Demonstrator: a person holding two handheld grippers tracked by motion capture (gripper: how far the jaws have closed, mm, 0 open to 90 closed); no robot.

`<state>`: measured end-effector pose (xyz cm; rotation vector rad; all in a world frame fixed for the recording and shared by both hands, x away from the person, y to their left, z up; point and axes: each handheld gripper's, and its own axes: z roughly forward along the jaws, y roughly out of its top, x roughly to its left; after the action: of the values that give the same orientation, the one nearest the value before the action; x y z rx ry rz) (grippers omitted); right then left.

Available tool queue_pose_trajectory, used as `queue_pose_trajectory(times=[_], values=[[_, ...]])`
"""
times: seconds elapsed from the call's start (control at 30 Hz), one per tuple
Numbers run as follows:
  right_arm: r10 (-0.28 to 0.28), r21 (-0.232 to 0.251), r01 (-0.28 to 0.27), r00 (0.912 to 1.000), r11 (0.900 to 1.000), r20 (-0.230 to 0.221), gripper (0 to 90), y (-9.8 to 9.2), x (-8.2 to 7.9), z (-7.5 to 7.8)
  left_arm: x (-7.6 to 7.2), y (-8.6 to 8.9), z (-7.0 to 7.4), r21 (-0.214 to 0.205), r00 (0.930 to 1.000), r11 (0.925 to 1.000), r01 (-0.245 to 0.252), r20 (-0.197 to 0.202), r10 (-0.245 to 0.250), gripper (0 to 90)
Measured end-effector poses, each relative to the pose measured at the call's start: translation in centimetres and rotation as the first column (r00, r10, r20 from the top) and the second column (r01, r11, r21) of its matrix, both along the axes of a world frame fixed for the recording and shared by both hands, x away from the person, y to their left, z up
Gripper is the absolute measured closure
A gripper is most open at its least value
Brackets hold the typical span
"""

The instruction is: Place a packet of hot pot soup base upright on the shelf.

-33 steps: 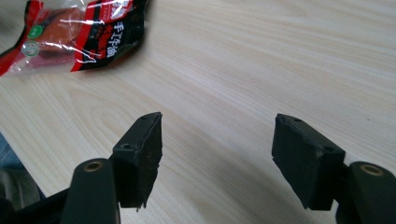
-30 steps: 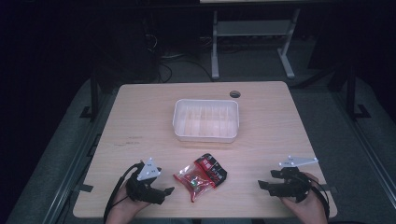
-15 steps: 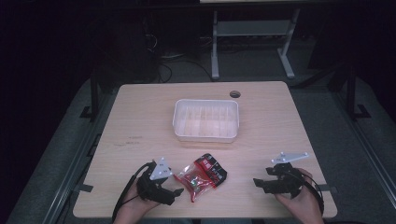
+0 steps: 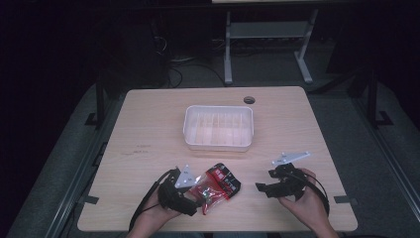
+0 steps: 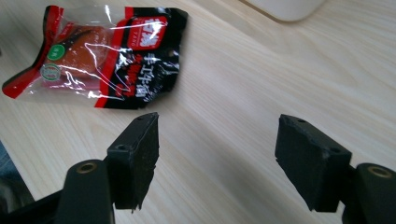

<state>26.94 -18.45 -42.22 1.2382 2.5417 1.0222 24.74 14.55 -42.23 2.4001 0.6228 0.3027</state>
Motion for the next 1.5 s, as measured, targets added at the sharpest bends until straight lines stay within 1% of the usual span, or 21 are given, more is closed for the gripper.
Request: queue_pose_trajectory(times=[0.23, 0.4, 0.6, 0.63, 0.67, 0.7, 0.8, 0.83, 0.87, 0.93, 0.97, 1.0, 1.03, 1.07, 1.1, 1.2, 1.23, 1.3, 1.4, 1.47, 1.5], values=[[0.018, 0.013, -0.018, 0.9998, 0.9997, -0.004, 29.8, 1.8, 0.9, 0.9, 0.2, -0.8, -0.6, 0.016, 0.9999, 0.9999, 0.004, -0.013, -0.003, 17.6], [0.032, 0.008, -0.032, 0.9995, 0.9995, -0.008, 30.1, 2.8, 1.3, 1.0, 0.5, -0.9, -1.1, 0.019, 0.9997, 0.9998, 0.005, -0.024, -0.004, 17.8], [0.038, -0.013, -0.038, 0.9986, 0.9992, -0.038, 33.0, 4.7, 2.2, 0.8, 0.8, -1.2, -1.9, 0.027, 0.9992, 0.9996, 0.012, -0.039, -0.011, 19.1], [0.035, -0.021, -0.036, 0.9977, 0.9991, -0.058, 35.1, 5.3, 2.5, 0.6, 0.9, -1.3, -2.0, 0.027, 0.9989, 0.9995, 0.014, -0.045, -0.013, 19.2], [0.035, -0.021, -0.036, 0.9977, 0.9991, -0.058, 35.1, 5.3, 2.5, 0.6, 0.9, -1.3, -2.0, 0.027, 0.9989, 0.9995, 0.014, -0.045, -0.013, 19.8], [0.034, -0.029, -0.036, 0.9963, 0.9989, -0.080, 36.9, 5.9, 2.8, 0.4, 1.0, -1.4, -2.1, 0.027, 0.9985, 0.9994, 0.022, -0.051, -0.020, 20.4], [0.025, -0.049, -0.030, 0.9949, 0.9983, -0.097, 37.9, 6.4, 3.1, 0.2, 1.0, -1.4, -2.2, 0.026, 0.9978, 0.9994, 0.025, -0.062, -0.023, 20.9], [0.021, -0.045, -0.026, 0.9928, 0.9986, -0.118, 39.1, 6.9, 3.5, 0.0, 1.1, -1.4, -2.3, 0.023, 0.9973, 0.9993, 0.028, -0.069, -0.027, 21.3], [0.021, -0.045, -0.026, 0.9928, 0.9986, -0.118, 39.1, 6.9, 3.5, 0.0, 1.1, -1.4, -2.3, 0.023, 0.9973, 0.9993, 0.028, -0.069, -0.027, 21.9], [0.020, -0.060, -0.028, 0.9912, 0.9978, -0.131, 40.2, 7.3, 3.8, -0.2, 1.1, -1.4, -2.4, 0.018, 0.9966, 0.9994, 0.031, -0.077, -0.030, 22.4], [0.014, -0.077, -0.026, 0.9886, 0.9967, -0.150, 41.2, 7.8, 4.0, -0.4, 1.1, -1.3, -2.5, 0.014, 0.9963, 0.9993, 0.034, -0.080, -0.033, 22.9], [0.014, -0.077, -0.026, 0.9886, 0.9967, -0.150, 41.2, 7.8, 4.0, -0.4, 1.1, -1.3, -2.5, 0.014, 0.9963, 0.9993, 0.034, -0.080, -0.033, 22.8], [0.010, -0.090, -0.026, 0.9855, 0.9956, -0.170, 42.9, 8.1, 4.3, -0.7, 1.3, -1.2, -2.5, 0.005, 0.9954, 0.9995, 0.032, -0.091, -0.031, 22.8], [0.010, -0.090, -0.026, 0.9855, 0.9956, -0.170, 42.9, 8.1, 4.3, -0.7, 1.3, -1.2, -2.5, 0.005, 0.9954, 0.9995, 0.032, -0.091, -0.031, 22.8], [0.004, -0.098, -0.023, 0.9823, 0.9949, -0.187, 44.5, 8.4, 4.6, -0.9, 1.3, -1.1, -2.6, 0.004, 0.9952, 0.9994, 0.034, -0.092, -0.034, 22.9], [0.005, -0.095, -0.025, 0.9786, 0.9952, -0.206, 47.5, 8.5, 4.8, -1.1, 1.4, -1.0, -2.7, -0.003, 0.9941, 0.9993, 0.038, -0.101, -0.038, 23.5], [0.001, -0.092, -0.022, 0.9757, 0.9955, -0.219, 51.6, 8.6, 5.0, -1.2, 1.4, -1.0, -2.7, -0.001, 0.9939, 0.9991, 0.043, -0.101, -0.043, 23.6], [-0.003, -0.093, -0.019, 0.9731, 0.9955, -0.231, 55.1, 8.7, 5.1, -1.4, 1.3, -1.0, -2.7, 0.001, 0.9940, 0.9991, 0.043, -0.101, -0.043, 23.7], [-0.007, -0.090, -0.016, 0.9696, 0.9959, -0.245, 56.6, 8.7, 5.3, -1.6, 1.3, -1.0, -2.8, 0.002, 0.9941, 0.9990, 0.045, -0.099, -0.044, 23.8], [-0.009, -0.082, -0.013, 0.9660, 0.9965, -0.258, 60.2, 8.8, 5.5, -1.8, 1.3, -1.0, -2.8, 0.002, 0.9941, 0.9990, 0.044, -0.099, -0.044, 23.9], [-0.007, -0.070, -0.013, 0.9590, 0.9975, -0.283, 65.1, 8.8, 5.7, -1.9, 1.3, -1.0, -2.8, 0.002, 0.9941, 0.9990, 0.045, -0.099, -0.044, 24.1]])
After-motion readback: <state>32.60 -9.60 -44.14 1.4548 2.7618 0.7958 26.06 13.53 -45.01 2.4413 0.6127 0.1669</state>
